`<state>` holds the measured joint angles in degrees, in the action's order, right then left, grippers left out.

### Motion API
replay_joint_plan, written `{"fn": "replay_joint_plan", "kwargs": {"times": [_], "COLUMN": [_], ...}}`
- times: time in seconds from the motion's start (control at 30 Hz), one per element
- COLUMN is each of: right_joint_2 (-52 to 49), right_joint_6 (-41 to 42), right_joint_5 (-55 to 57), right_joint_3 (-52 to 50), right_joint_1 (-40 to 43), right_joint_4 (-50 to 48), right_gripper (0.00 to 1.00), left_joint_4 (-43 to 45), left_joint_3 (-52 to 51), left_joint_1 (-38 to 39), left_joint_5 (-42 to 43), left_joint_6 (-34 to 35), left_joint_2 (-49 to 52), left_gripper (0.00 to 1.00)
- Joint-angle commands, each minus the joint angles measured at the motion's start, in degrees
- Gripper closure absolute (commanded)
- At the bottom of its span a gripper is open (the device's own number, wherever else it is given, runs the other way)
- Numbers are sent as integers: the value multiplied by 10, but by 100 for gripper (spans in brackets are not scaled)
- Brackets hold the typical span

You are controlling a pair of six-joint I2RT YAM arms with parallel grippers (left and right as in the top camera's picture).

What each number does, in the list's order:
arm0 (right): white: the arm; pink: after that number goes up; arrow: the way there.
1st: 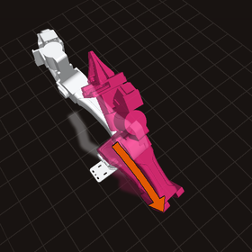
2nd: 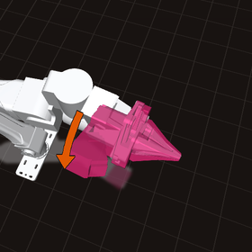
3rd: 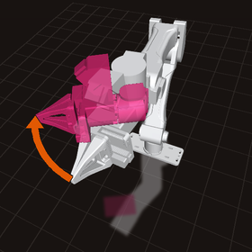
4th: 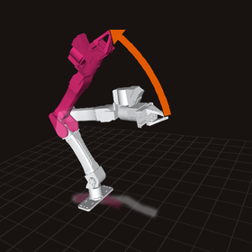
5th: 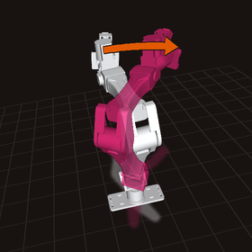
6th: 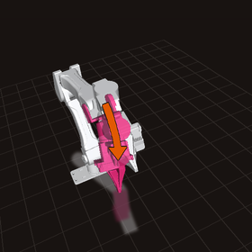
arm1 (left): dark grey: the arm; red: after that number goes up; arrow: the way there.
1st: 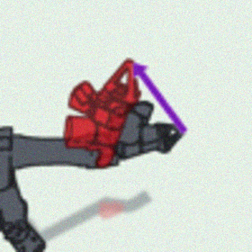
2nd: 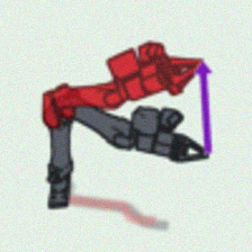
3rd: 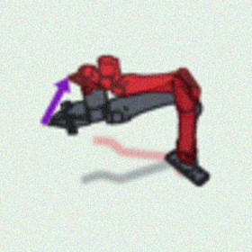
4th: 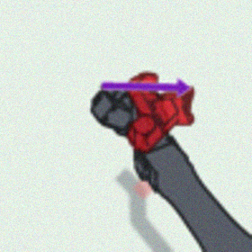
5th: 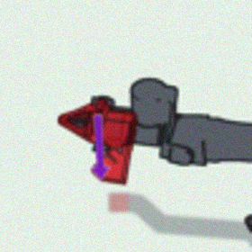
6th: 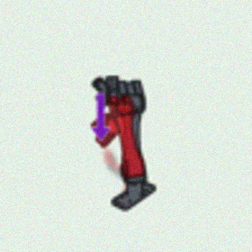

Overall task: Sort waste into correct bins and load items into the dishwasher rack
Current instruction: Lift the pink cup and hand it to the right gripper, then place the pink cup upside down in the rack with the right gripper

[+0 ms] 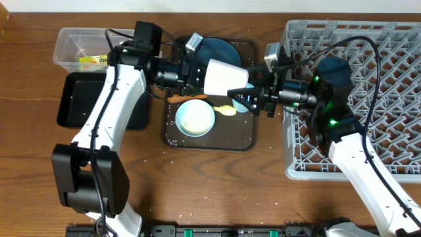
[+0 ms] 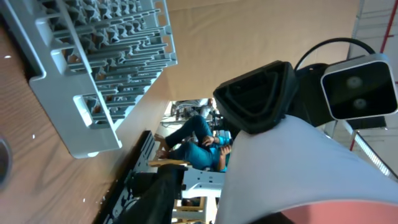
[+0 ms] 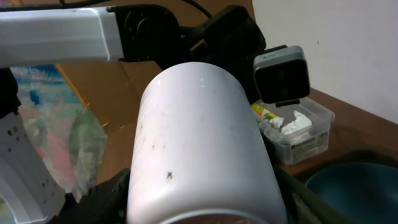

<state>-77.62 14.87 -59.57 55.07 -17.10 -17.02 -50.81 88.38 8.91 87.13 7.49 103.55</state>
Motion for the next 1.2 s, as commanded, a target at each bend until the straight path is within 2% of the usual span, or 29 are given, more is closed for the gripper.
{"fn": "replay_joint_plan", "kwargs": {"times": [0.0,0.27,0.4,0.57,0.7,0.93,1.07,1.17], "right_joint_2": [-3,5,11,15,25,47,46,46], "right_joint_6": [-1,28,33,2,-42,-73,-73,-72], "right_joint_5": [-16,-30,-17,134,243,451,530,542], "right_joint_3": [10,10,10,15,46,164,245,263], "right_joint_1": [0,62,131,211,254,255,255,255], "right_joint_4": [-3,4,67,217,363,618,752,814], "right_gripper": [67,67,62,60,61,62,62,63], "left_joint_4": [0,-1,-1,-1,-1,-1,-1,-1], "left_joint_3": [3,3,3,3,3,3,3,3], "left_joint_1": [0,-10,-32,-53,-53,-52,-52,-52], "left_joint_5": [-10,-69,-100,-171,-292,-447,-487,-495], "left_joint_6": [-4,-3,-3,-2,1,3,3,3], "left_joint_2": [-2,-2,-2,-2,-2,-2,-2,-2], "left_gripper": [64,62,62,62,62,62,62,62]}}
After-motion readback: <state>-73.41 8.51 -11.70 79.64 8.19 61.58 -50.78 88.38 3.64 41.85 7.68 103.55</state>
